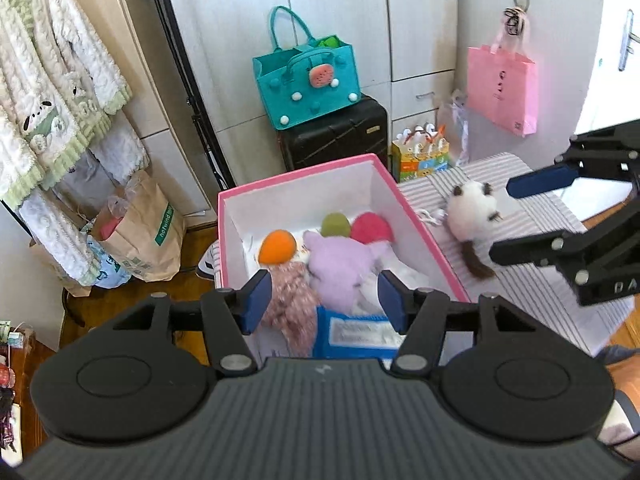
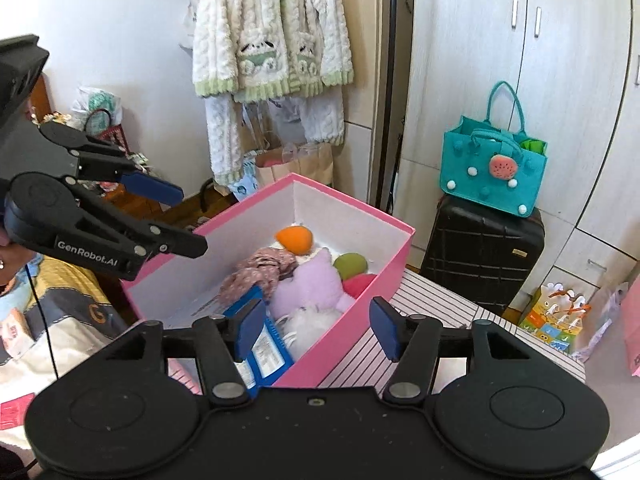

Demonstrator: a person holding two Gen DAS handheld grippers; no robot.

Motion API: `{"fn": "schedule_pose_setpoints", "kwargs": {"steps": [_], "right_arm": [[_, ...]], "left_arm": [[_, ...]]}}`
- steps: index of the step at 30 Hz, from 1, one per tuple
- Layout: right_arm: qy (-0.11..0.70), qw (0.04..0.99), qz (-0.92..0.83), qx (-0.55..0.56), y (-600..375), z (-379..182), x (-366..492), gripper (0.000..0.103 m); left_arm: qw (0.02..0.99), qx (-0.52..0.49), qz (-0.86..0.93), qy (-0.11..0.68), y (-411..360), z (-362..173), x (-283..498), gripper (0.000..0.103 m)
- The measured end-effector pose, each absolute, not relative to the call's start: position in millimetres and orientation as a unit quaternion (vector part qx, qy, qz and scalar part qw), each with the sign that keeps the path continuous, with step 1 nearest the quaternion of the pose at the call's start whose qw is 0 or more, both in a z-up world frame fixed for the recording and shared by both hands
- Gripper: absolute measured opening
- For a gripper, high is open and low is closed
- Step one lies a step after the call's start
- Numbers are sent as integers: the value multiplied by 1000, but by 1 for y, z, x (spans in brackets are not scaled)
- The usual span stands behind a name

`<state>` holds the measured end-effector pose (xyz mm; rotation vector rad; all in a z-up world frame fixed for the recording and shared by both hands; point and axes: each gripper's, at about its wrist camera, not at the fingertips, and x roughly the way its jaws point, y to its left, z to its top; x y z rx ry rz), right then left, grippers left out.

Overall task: Organize soft objects
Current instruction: 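Move both tools back toward the white cat plush on the table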

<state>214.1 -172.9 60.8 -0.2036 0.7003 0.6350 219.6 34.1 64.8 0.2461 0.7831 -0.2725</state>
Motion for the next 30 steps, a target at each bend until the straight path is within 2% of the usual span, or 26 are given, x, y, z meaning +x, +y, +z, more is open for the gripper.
{"fn": "schedule_pose_setpoints", "kwargs": {"steps": [5, 14, 23, 30], "right_arm": [[321, 895, 288, -113, -184, 74, 180, 66], [284, 902, 295, -134, -200, 77, 130, 77], [298, 903, 274, -146, -227, 50, 104, 81], [307, 902, 273, -133, -252, 25, 97, 81]], "left_arm": [[904, 115, -160, 380, 30, 78, 190, 61], [913, 123, -183, 343, 16, 73, 139, 68], [902, 121, -212, 357, 5, 54, 123, 72], [898, 76, -230, 367, -2, 30, 125, 72]]}}
